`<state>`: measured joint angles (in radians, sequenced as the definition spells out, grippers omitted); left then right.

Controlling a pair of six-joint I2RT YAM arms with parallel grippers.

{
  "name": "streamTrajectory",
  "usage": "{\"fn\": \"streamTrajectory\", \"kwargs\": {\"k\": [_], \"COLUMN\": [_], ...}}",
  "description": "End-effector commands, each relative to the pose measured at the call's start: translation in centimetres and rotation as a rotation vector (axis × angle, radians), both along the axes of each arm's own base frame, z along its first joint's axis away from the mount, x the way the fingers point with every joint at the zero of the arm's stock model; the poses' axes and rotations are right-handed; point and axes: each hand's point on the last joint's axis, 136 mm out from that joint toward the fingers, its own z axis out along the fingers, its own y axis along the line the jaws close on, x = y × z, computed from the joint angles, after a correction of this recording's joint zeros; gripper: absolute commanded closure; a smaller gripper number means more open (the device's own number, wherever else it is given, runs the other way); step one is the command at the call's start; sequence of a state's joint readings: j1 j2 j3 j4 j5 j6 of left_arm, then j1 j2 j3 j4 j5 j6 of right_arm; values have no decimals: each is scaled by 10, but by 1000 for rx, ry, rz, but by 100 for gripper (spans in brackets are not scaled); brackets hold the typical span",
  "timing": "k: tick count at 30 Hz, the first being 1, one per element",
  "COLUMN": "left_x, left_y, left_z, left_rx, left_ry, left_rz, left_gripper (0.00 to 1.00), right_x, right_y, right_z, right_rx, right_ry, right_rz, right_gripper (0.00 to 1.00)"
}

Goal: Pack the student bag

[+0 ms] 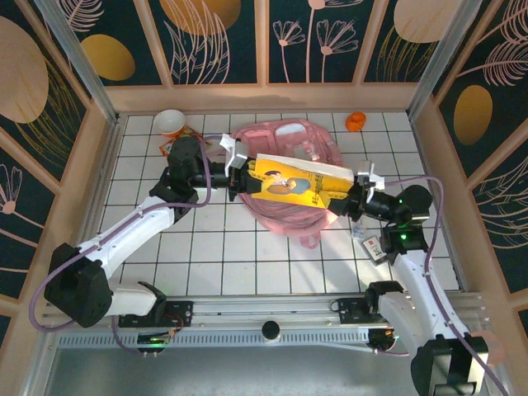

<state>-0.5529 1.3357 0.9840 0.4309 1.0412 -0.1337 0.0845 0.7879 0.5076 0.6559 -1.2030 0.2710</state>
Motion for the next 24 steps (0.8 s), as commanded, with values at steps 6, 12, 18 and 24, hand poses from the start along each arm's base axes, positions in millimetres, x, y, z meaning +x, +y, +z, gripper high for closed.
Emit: {"fn": "streamTrajectory", "kwargs": {"k": [6, 12, 18, 24], "left_x": [22, 65, 77, 84], "left_y": [3, 2, -35, -71], "left_z": [33, -6, -79, -150], "left_rx": [-67, 118, 426, 615], "left_ry": [-122, -161, -302, -353], "left_rz": [141, 364, 383, 331], "left_gripper": [49, 27, 18, 14], "right_x": [9, 57, 100, 99], "right_y": [-15, -74, -135, -157], "right_z": [12, 12, -29, -52], "right_rx": [23, 149, 264, 306], "right_ry": [88, 282, 684, 809], "right_rz": [16, -305, -662, -850], "right_gripper": [100, 100, 100, 100]}}
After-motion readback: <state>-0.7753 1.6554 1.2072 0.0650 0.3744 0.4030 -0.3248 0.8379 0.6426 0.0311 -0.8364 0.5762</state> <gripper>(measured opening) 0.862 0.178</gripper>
